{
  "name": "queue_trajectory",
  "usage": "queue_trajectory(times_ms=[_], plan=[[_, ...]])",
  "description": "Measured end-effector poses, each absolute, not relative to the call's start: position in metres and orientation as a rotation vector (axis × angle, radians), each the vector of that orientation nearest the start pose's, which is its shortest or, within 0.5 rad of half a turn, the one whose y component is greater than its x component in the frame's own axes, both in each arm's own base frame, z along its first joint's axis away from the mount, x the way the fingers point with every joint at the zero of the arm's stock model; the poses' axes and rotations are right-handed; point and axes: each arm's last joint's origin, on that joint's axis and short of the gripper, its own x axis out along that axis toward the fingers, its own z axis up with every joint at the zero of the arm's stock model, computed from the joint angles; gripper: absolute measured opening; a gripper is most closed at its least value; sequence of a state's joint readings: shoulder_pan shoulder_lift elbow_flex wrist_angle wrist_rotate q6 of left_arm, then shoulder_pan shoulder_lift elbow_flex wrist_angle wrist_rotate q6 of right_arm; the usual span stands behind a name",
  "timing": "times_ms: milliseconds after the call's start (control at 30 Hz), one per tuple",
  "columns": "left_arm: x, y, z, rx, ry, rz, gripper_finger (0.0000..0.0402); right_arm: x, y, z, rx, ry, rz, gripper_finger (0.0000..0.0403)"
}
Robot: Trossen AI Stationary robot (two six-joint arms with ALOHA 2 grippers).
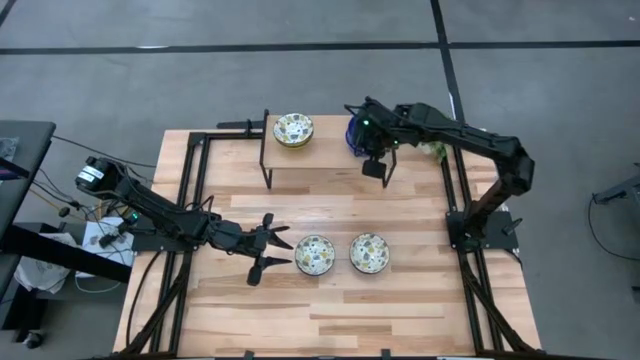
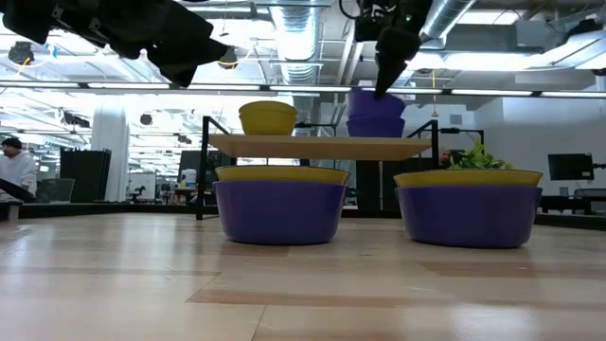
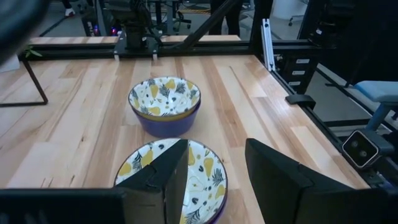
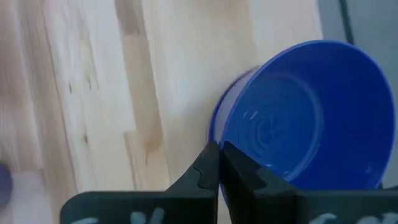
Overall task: Pick & Place Mini bowls
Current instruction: Stack the blue bowl on top of the blue bowl on the shelf, then stack the white patterned bowl on top of the white patterned bowl on the shelf
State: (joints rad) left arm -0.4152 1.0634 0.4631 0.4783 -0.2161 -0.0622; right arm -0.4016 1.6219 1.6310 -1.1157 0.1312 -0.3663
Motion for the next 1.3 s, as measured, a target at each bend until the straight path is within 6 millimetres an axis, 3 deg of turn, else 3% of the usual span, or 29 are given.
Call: queue_trajectory(times_ms=[233,767,1033,1300], plan=[[0.206,-0.084,0.232,-0.029,0.126,-0.195,0.0158,0.301,-0.133,0.331,-0.181,1.230,-0.285,0.0008],[0.206,-0.084,0.232,-0.031,0.121,-0.194,0.0158,0.297,-0.132,0.335,-0.177,1.231,-0.315,0.0078],[0.206,-0.084,0.232,-0.042,0.122,-0.195,0.0158,0.283,-0.118,0.357,-0.172,1.153,-0.327,0.0079],[0.205,-0.086,0.232,-0.049,0.123,-0.203,0.0158,0.263,-0.077,0.390,-0.194,1.006,-0.285,0.0079]])
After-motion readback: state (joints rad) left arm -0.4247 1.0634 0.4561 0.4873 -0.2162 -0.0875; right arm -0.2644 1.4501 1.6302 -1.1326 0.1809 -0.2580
